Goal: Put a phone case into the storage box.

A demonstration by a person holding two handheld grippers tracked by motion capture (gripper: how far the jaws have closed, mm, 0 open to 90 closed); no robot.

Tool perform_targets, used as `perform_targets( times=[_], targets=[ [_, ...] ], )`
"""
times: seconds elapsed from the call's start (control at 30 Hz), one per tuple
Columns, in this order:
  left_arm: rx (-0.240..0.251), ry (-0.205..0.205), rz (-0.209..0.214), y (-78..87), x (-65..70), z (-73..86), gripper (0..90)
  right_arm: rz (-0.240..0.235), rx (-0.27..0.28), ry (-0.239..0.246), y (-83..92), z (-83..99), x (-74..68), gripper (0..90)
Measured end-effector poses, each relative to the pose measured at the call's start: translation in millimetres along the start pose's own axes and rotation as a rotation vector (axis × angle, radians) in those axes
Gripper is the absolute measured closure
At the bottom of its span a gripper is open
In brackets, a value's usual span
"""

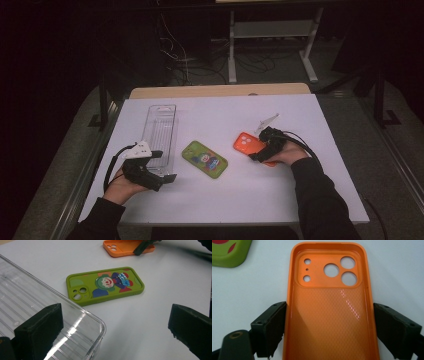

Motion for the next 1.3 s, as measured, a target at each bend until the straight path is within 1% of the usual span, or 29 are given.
perform_targets(
  times=[0.03, 0.2, 0.23, 0.33, 0.37, 0.4, 0.43, 0.53, 0.57, 0.6, 0.63, 0.67, 0.73, 0.83, 0.87, 0.97, 1.0, 1.1, 1.13, 1.23, 1.27, 1.3],
  targets=[
    [0.0, -0.001, 0.0, 0.0, -0.1, 0.0, 0.0, 0.007, -0.003, 0.0, 0.3, 0.8, 0.5, 14.6],
    [0.0, -0.001, 0.001, 0.2, -0.2, 0.0, 0.0, 0.01, -0.002, -0.005, 1.0, 0.4, -0.1, 15.3],
    [0.0, -0.003, 0.001, 0.2, -0.3, 0.0, 0.0, 0.013, 0.001, 0.004, 1.2, -0.2, 0.6, 15.3],
    [0.001, 0.002, 0.002, 0.2, -0.8, -0.4, 0.0, 0.01, -0.009, -0.005, 3.2, -0.3, -0.1, 15.3],
    [0.003, -0.002, 0.002, 0.4, -1.5, -0.9, 0.0, 0.002, -0.002, -0.012, 5.0, -1.3, -1.2, 15.3],
    [0.005, 0.004, 0.002, 0.7, -1.6, -1.8, 0.0, -0.012, 0.013, -0.018, 7.2, -3.3, -3.0, 15.3],
    [0.008, 0.002, 0.001, 0.9, -2.6, -2.9, 0.0, -0.019, 0.028, -0.022, 12.5, -6.4, -5.3, 15.4],
    [0.005, 0.011, 0.01, 2.2, -3.0, -6.2, 0.0, -0.029, 0.037, -0.022, 17.6, -9.0, -8.6, 15.3],
    [0.0, -0.004, 0.011, 2.9, -4.2, -7.3, 0.0, -0.031, 0.037, -0.025, 20.1, -10.0, -10.3, 15.3],
    [0.002, 0.005, 0.011, 3.1, -4.0, -9.2, 0.0, -0.034, 0.033, -0.017, 22.3, -10.7, -11.4, 15.3],
    [0.003, -0.004, 0.011, 3.5, -5.2, -10.9, 0.0, -0.032, 0.031, -0.015, 24.5, -11.3, -12.4, 15.3],
    [0.003, 0.003, 0.015, 4.1, -4.9, -12.8, 0.0, -0.031, 0.032, -0.014, 26.4, -11.9, -13.2, 15.3],
    [0.006, -0.008, 0.018, 4.2, -5.6, -16.9, 0.0, -0.031, 0.028, -0.007, 30.1, -12.6, -14.0, 15.4],
    [0.007, -0.008, 0.029, 1.7, -4.0, -23.1, 0.0, -0.016, 0.027, 0.01, 35.8, -14.8, -13.5, 15.3],
    [0.006, -0.014, 0.033, 1.0, -3.6, -25.1, 0.0, -0.019, 0.031, 0.008, 37.5, -15.7, -14.6, 15.3],
    [0.002, -0.036, 0.042, -0.9, -1.7, -31.5, 0.0, -0.025, 0.034, 0.023, 40.5, -18.2, -17.1, 15.3],
    [-0.006, -0.056, 0.044, -1.5, -2.3, -32.9, 0.0, -0.034, 0.034, 0.022, 41.2, -18.6, -19.3, 15.3],
    [-0.006, -0.061, 0.059, -4.5, -0.9, -39.3, 0.0, -0.052, 0.032, 0.033, 40.9, -19.6, -25.3, 15.3],
    [-0.003, -0.058, 0.061, -6.0, -0.3, -41.5, 0.0, -0.054, 0.025, 0.042, 40.5, -19.6, -26.9, 15.3],
    [0.003, -0.067, 0.067, -9.7, 1.6, -48.2, 0.0, -0.064, 0.017, 0.058, 39.8, -20.0, -31.8, 15.3],
    [0.003, -0.076, 0.068, -11.2, 2.5, -50.3, 0.0, -0.059, 0.013, 0.066, 40.0, -20.0, -32.2, 15.3],
    [0.004, -0.081, 0.075, -12.6, 4.1, -52.5, 0.0, -0.052, 0.009, 0.09, 39.6, -20.0, -31.4, 15.3]
  ],
)
Point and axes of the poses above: each handheld gripper's, and its own axes: y roughly backward along the jaws, z roughly out of its underside, x roughly to its right, the point moved 8 cm from there along -y, roughly forward along the jaws, and after that the axes turned 11 degrees about -z, right-handed, at the moved point
